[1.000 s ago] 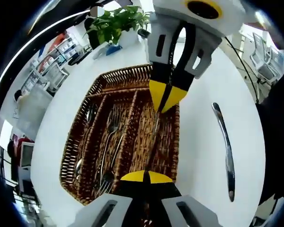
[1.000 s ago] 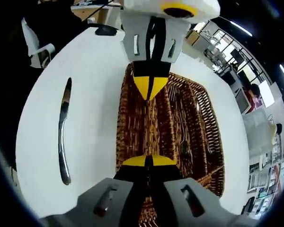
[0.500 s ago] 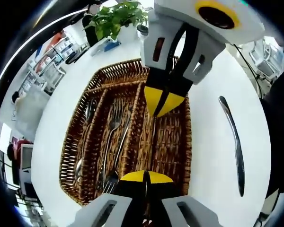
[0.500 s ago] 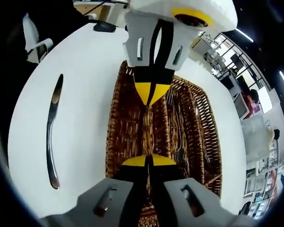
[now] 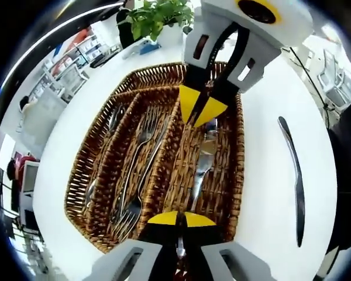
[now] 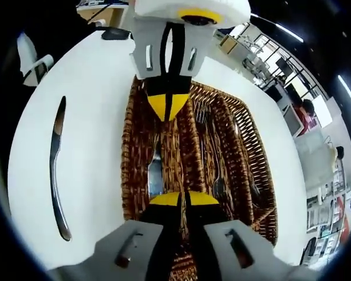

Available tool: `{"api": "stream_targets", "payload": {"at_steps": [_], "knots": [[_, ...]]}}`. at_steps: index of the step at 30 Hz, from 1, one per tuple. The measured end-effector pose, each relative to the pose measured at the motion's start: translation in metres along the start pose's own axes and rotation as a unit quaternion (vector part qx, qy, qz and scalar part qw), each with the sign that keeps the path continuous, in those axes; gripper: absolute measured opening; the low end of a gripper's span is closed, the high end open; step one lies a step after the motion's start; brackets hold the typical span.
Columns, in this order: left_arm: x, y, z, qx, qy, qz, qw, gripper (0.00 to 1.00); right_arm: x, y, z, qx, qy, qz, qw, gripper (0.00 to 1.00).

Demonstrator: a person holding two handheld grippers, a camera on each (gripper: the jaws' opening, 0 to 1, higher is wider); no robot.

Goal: Arrange the knives, forks, and spoons in their matching storage slots by inserting each utensil handle-first until every utensil is classified and aligned in the correct compartment

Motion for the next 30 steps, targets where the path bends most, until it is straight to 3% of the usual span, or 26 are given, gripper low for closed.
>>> {"api": "stream_targets", "payload": {"at_steps": [9,17,22,26,30], "knots": [[0.002,0.004,-0.003,0.001,0.015,-0.025,0.9996,0.06,-0.005,-0.005,-0.007,-0.008,0.002,0.018,0.9998,0.04],[0.005,0.004,-0.012,0.009,0.041,-0.059,0.9974,0.15,-0.004,-0.005,-0.020,-0.029,0.026,0.084,0.9957,0.16],[0.010,0.005,-0.022,0.019,0.078,-0.100,0.9918,0.24,-0.002,-0.006,-0.030,-0.039,0.040,0.107,0.9927,0.23],[0.014,0.006,-0.030,0.020,0.115,-0.152,0.9815,0.35,0.002,-0.008,-0.039,-0.047,0.058,0.134,0.9881,0.34],[0.012,0.010,-0.037,0.028,0.129,-0.157,0.9788,0.42,0.007,-0.013,-0.048,-0.057,0.073,0.155,0.9836,0.40]]}}
Point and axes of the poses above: the point that each gripper's makers call its tool centre point, and the gripper's own axes: z roughly forward along the fingers, y roughly to its right, x roughly out of its top, the point moved 4 cm from there along -z, roughly backward along the fingers, and after that the axes turned 7 degrees about -z, right-handed, at the moved point
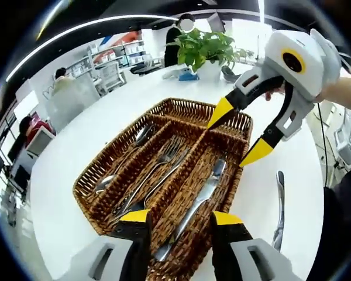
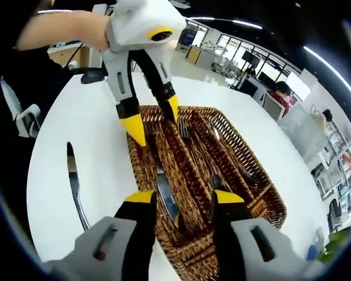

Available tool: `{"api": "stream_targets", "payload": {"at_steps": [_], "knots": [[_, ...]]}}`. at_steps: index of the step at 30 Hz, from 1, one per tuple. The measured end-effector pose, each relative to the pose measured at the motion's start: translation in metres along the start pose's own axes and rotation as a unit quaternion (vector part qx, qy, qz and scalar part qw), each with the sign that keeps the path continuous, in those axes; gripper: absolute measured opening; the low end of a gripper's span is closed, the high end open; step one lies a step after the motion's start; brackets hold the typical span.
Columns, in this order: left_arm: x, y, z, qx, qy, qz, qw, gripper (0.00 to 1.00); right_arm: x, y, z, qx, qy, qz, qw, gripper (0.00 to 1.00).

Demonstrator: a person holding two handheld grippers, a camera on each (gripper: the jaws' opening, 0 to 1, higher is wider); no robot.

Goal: Arrange the knives, forks, and spoons in their matching storage slots by inserting each utensil handle-first until every utensil is classified and aligned in the correct compartment

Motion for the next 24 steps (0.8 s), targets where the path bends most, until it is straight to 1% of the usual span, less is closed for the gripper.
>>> {"api": "stream_targets", "payload": {"at_steps": [2,3,5,7,8,9,11,12,13,15,17,19,21,24], "knots": [[0.001,0.002,-0.004,0.005,0.014,0.002,0.9999,0.43,0.001,-0.002,-0.003,-0.004,0.007,0.015,0.9999,0.44],[0.001,0.004,-0.007,0.007,0.029,-0.005,0.9995,0.43,0.001,-0.003,-0.006,-0.008,0.008,0.018,0.9998,0.45],[0.001,0.006,-0.011,0.007,0.048,-0.026,0.9985,0.45,-0.001,-0.004,-0.009,-0.013,0.008,0.014,0.9998,0.48],[-0.001,0.007,-0.015,0.011,0.073,-0.046,0.9962,0.50,-0.003,-0.005,-0.014,-0.025,0.017,0.034,0.9990,0.52],[-0.003,0.007,-0.017,0.009,0.075,-0.052,0.9958,0.52,-0.003,-0.005,-0.016,-0.030,0.022,0.047,0.9982,0.55],[-0.005,0.008,-0.018,0.008,0.079,-0.059,0.9951,0.53,-0.003,-0.004,-0.018,-0.035,0.027,0.050,0.9978,0.58],[-0.008,0.009,-0.021,0.008,0.088,-0.072,0.9935,0.57,-0.004,-0.002,-0.023,-0.055,0.037,0.069,0.9954,0.62],[-0.009,0.009,-0.023,0.012,0.096,-0.079,0.9922,0.59,-0.005,-0.003,-0.027,-0.056,0.042,0.075,0.9947,0.64],[-0.009,0.010,-0.024,0.014,0.106,-0.084,0.9907,0.61,-0.006,-0.003,-0.030,-0.065,0.046,0.090,0.9928,0.65],[-0.011,0.013,-0.028,0.016,0.121,-0.094,0.9881,0.67,-0.008,-0.004,-0.034,-0.067,0.049,0.097,0.9918,0.68],[-0.014,0.017,-0.033,0.019,0.132,-0.102,0.9858,0.71,-0.012,-0.006,-0.040,-0.083,0.051,0.101,0.9902,0.72],[-0.017,0.024,-0.038,0.018,0.143,-0.113,0.9830,0.76,-0.015,-0.012,-0.044,-0.088,0.050,0.102,0.9897,0.76],[-0.018,0.034,-0.042,0.014,0.155,-0.111,0.9817,0.82,-0.018,-0.017,-0.049,-0.094,0.054,0.106,0.9885,0.80],[-0.022,0.046,-0.051,0.016,0.168,-0.114,0.9790,0.86,-0.022,-0.022,-0.058,-0.100,0.059,0.121,0.9858,0.84]]}}
Point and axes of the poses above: the point that each gripper's makers call its tool centre point, and the gripper's own axes: z roughly forward along the fingers, y roughly to its right, x roughly out of its top, the point moved 4 cm from there along -z, roughly backward along the fingers, and after that the axes turned 7 degrees about -z, right-handed, at the moved point
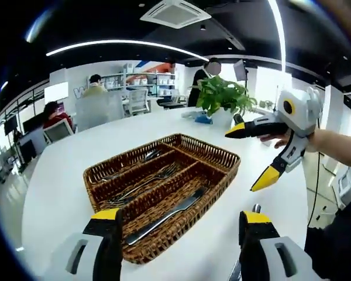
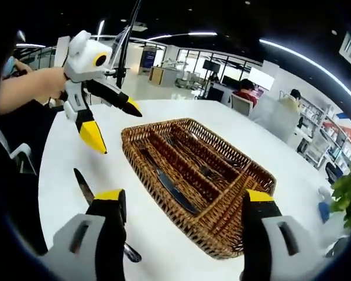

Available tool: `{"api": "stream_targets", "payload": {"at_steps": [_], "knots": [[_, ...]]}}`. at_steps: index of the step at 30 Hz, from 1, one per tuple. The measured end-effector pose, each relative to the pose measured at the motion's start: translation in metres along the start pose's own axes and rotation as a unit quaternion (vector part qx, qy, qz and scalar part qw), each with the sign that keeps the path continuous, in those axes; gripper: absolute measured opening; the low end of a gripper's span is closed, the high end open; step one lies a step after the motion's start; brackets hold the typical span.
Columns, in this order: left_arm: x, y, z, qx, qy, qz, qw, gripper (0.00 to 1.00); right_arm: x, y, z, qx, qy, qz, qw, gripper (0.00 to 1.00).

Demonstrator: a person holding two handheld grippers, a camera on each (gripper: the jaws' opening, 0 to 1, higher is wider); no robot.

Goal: Arrange the knives, forks, and spoons in their matching storage slots by inserting each utensil handle-first until every utensil is classified and aligned in the correct compartment

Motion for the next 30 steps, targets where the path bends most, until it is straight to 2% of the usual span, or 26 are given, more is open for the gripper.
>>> {"api": "stream_targets", "payload": {"at_steps": [2,5,11,14,19,24,30], "knots": [[-0.002,0.005,-0.005,-0.003,0.010,-0.007,0.9999,0.89,-0.003,0.000,-0.007,-0.008,0.006,0.022,0.9997,0.88],[-0.005,0.015,-0.015,-0.009,0.026,-0.011,0.9996,0.94,-0.009,-0.002,-0.017,-0.010,0.003,0.025,0.9996,0.91],[-0.020,0.031,-0.030,-0.017,0.020,-0.008,0.9996,1.00,-0.020,-0.001,-0.041,-0.026,0.018,0.068,0.9972,1.00],[-0.019,0.033,-0.039,-0.015,0.053,-0.024,0.9982,1.00,-0.029,-0.004,-0.051,-0.031,0.014,0.076,0.9965,1.00],[-0.024,0.032,-0.057,0.001,0.075,-0.028,0.9968,1.00,-0.043,-0.008,-0.070,-0.040,0.005,0.084,0.9957,1.00],[-0.037,0.034,-0.069,0.007,0.069,-0.030,0.9972,1.00,-0.050,-0.011,-0.090,-0.051,0.014,0.114,0.9920,1.00],[-0.048,0.041,-0.075,0.010,0.063,-0.032,0.9974,1.00,-0.052,-0.015,-0.099,-0.054,0.010,0.109,0.9925,1.00]]}}
Point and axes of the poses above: the point that each gripper's makers call its tool centre point, and the gripper's own axes: z roughly forward along the fingers, y roughly to its right, x roughly out of its top, the point moved 4 cm from there along -z, roughly backward along the fingers, and after that the axes turned 7 degrees about -z, right-handed, at the moved point
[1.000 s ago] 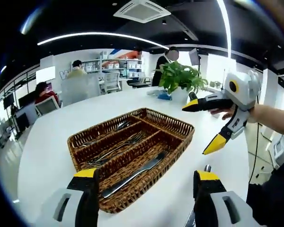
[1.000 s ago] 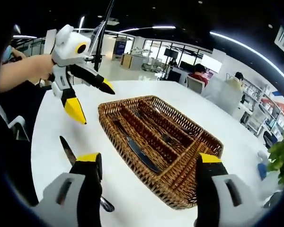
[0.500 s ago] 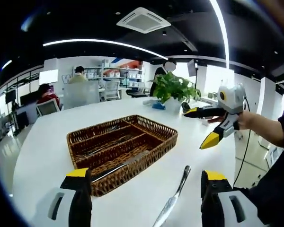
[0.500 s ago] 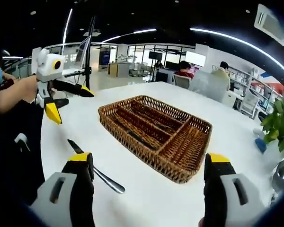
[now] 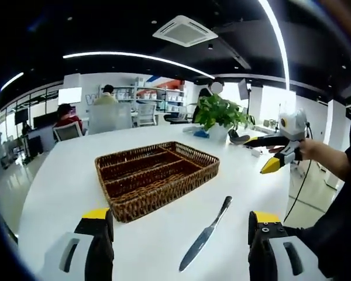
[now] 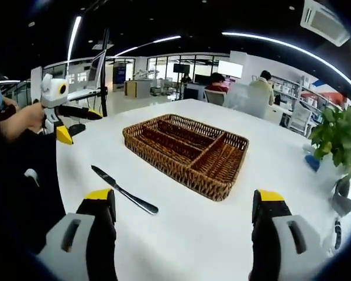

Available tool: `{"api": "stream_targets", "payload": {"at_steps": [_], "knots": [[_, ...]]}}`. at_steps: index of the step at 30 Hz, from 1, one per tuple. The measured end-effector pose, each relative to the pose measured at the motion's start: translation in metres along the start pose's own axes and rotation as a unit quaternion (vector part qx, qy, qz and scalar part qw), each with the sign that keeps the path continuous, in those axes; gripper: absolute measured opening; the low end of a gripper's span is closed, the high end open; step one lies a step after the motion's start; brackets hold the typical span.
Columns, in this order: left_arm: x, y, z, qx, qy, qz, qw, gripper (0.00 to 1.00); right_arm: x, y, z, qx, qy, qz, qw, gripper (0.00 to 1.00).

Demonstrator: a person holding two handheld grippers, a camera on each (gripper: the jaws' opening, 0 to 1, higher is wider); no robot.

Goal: Arrange the knives, forks, and spoons in their matching storage slots by inserting each utensil handle-first until every utensil is classified and aligned in the correct compartment

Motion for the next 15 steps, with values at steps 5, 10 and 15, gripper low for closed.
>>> {"api": "stream_targets", "payload": {"at_steps": [5,10,15], "knots": [[0.000,0.000,0.000,-0.001,0.003,0.001,1.0000,0.99,0.001,0.000,-0.002,-0.001,0.001,0.006,1.0000,1.00],[-0.002,-0.004,0.002,-0.003,-0.016,0.016,0.9997,0.93,0.005,-0.003,-0.002,0.004,0.007,0.008,0.9999,1.00],[-0.012,0.004,0.006,-0.038,-0.074,0.017,0.9964,0.88,0.005,-0.007,-0.001,0.010,-0.002,0.000,0.9999,0.99]]}}
Point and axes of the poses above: the point that each gripper's makers call its tool centre point, and the gripper's own axes: z roughly forward along the fingers, y roughly to its right, x roughly out of its top, the point moved 4 cm from there along -z, roughly backward along the fingers, and after that the axes turned 7 degrees about -z, right-handed, at the moved point
